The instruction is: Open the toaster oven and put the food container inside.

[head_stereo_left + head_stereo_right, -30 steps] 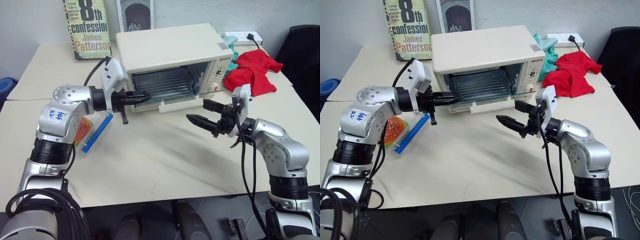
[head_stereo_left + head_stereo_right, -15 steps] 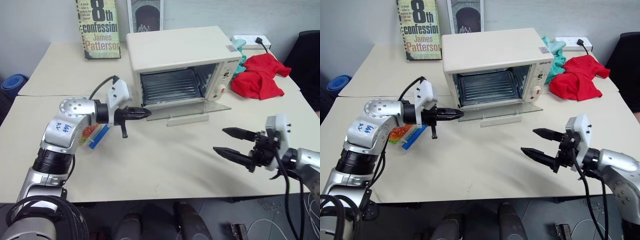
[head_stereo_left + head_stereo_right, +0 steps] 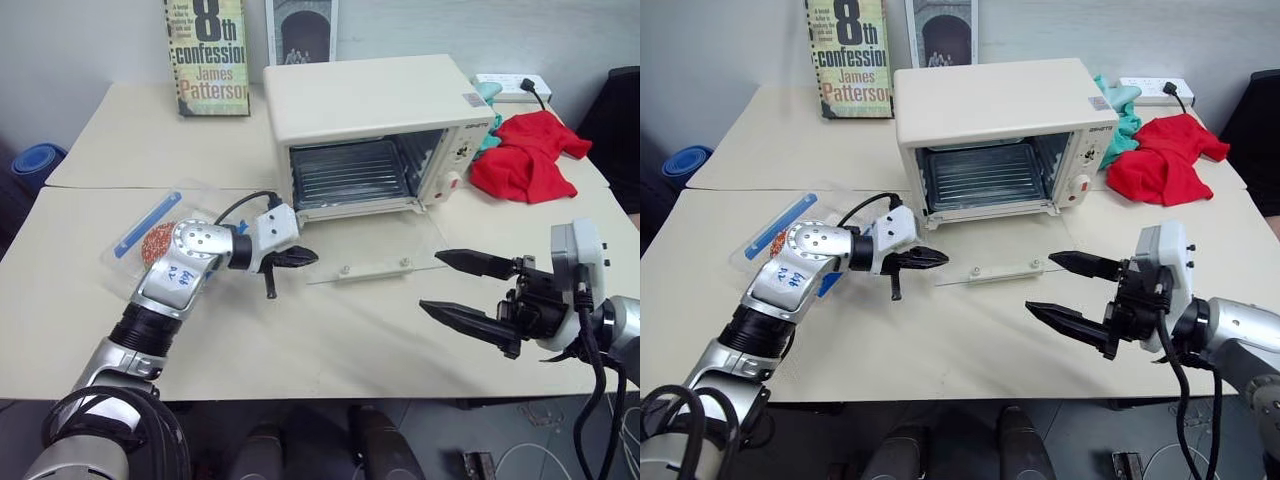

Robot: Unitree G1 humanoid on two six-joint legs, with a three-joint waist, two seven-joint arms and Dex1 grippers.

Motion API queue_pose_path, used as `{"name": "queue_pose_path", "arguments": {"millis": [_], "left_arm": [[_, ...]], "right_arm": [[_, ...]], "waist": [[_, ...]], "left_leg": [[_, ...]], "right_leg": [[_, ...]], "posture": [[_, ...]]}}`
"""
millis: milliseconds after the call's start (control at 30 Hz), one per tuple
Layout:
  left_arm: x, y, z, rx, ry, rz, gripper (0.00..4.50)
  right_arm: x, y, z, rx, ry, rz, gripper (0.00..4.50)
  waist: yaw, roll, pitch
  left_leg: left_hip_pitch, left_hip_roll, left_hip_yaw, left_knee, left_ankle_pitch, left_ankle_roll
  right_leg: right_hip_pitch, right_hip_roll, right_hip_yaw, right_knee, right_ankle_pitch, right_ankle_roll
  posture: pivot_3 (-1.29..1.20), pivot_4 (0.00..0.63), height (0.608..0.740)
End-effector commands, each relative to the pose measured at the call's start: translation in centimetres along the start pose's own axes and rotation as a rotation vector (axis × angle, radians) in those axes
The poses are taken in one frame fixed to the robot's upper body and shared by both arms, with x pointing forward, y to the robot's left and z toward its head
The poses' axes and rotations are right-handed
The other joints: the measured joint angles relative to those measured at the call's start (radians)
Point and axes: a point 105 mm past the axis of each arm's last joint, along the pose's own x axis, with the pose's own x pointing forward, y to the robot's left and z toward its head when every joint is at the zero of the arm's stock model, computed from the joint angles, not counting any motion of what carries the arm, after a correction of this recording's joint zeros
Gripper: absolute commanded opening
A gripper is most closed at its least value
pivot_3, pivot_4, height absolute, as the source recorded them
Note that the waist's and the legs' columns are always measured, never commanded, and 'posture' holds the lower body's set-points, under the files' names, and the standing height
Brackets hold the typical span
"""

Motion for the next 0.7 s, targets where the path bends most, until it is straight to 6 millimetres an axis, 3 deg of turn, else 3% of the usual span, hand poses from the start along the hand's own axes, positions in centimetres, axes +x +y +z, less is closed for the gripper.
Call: {"name": "queue_pose_path", "arguments": {"millis": [33, 200, 433, 500, 700], "left_arm": [[-0.2, 0.0, 0.9, 0.048, -0.018, 0.009, 0.02], [-1.9, 0.3, 0.9, 0.027, -0.016, 0.064, 0.02], [-4.4, -0.8, 0.9, -0.036, -0.018, 0.142, 0.02], [-4.1, -1.1, 0.8, -0.06, -0.025, 0.144, 0.02], [-0.1, -1.4, 1.1, -0.086, -0.061, 0.115, 0.02]], "right_arm": [[0.3, 0.8, 1.4, -0.055, -0.024, 0.03, 4.5], [0.8, 0.4, 1.7, -0.07, -0.02, 0.062, 4.5], [1.7, -0.6, 2.7, -0.078, -0.049, 0.108, 4.5], [1.9, -0.8, 2.7, -0.077, -0.048, 0.117, 4.5], [2.1, -1.0, 2.7, -0.065, -0.048, 0.138, 4.5]], "waist": [[0.0, 0.0, 0.0], [0.0, 0.0, 0.0], [0.002, 0.0, 0.0], [0.006, 0.0, 0.0], [0.024, 0.0, 0.0]], "left_leg": [[0.0, 0.0, 0.0, 0.0, 0.0, 0.0], [0.0, 0.0, 0.0, 0.0, 0.0, 0.001], [0.0, 0.0, 0.0, 0.0, -0.001, 0.001], [0.0, 0.0, 0.0, 0.001, -0.001, 0.001], [0.0, -0.001, 0.0, 0.002, -0.001, 0.001]], "right_leg": [[0.0, 0.0, 0.0, 0.0, 0.0, 0.0], [0.0, 0.0, 0.0, 0.0, 0.0, 0.0], [0.0, -0.001, 0.0, 0.0, 0.0, 0.0], [0.0, -0.001, 0.0, 0.0, 0.0, 0.0], [0.002, -0.002, -0.001, -0.003, 0.001, 0.001]], "posture": [[0.0, 0.15, 0.74], [0.0, 0.15, 0.74], [0.0, 0.15, 0.74], [0.0, 0.15, 0.74], [0.0, 0.15, 0.74]]}}
